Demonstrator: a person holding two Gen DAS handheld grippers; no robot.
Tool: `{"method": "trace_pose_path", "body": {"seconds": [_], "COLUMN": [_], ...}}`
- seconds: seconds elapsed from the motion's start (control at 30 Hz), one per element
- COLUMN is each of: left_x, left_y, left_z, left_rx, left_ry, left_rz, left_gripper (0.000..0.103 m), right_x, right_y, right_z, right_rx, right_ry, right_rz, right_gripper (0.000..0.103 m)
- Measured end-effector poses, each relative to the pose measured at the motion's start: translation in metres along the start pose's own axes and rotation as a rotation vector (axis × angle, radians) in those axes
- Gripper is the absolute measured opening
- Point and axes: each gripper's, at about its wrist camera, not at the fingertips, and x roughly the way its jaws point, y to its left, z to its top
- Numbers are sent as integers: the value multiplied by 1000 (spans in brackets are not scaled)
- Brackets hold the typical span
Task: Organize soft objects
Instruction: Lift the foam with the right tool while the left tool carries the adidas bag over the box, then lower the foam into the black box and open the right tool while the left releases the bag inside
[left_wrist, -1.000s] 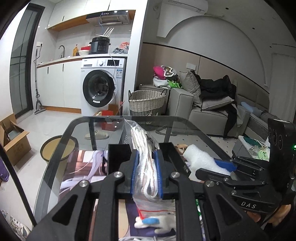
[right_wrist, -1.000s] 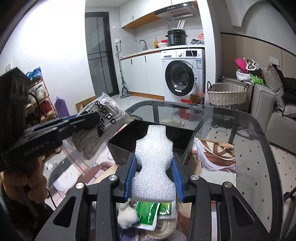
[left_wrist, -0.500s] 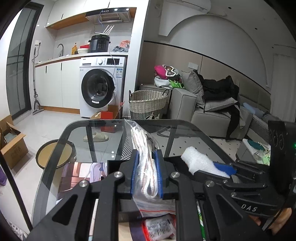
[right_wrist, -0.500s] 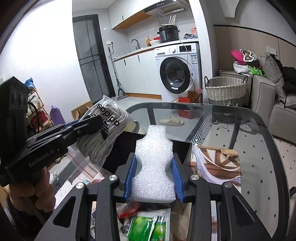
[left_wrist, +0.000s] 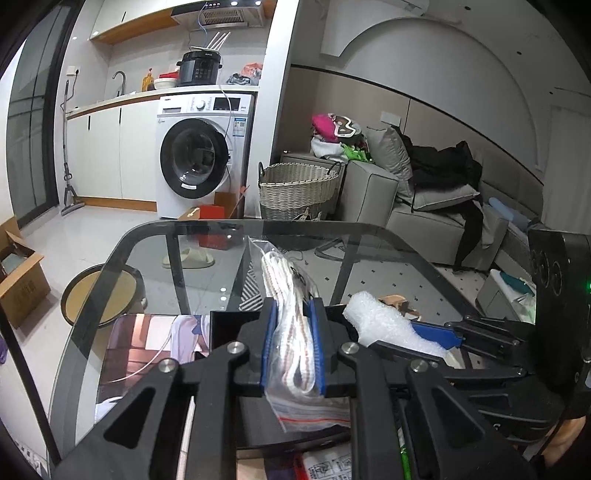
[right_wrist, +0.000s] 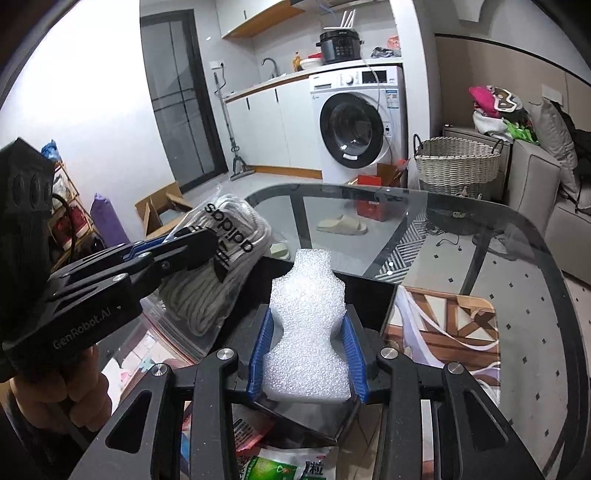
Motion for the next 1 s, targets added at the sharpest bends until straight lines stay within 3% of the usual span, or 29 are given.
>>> {"method": "trace_pose_path", "body": {"seconds": [0.67,0.73,0.83,1.0], "left_x": [25,25,25,26], "left_y": [9,9,10,8], "left_z": [-5,-6,-7,-11], "left_rx": [-16,-11,-3,26], "left_ry": [39,39,42,70], "left_rz": [-4,-5,-9,-7], "left_gripper": [15,15,15,16], "right_x": [33,32,23,13], "right_y": [5,6,6,2], "right_z": [5,4,4,3], "right_rx": [-18,-26,-27,-16], "right_ry": [29,25,-6,-25], "right_rz": [-26,-46,-40,-46], "right_gripper": [38,41,53,55]}}
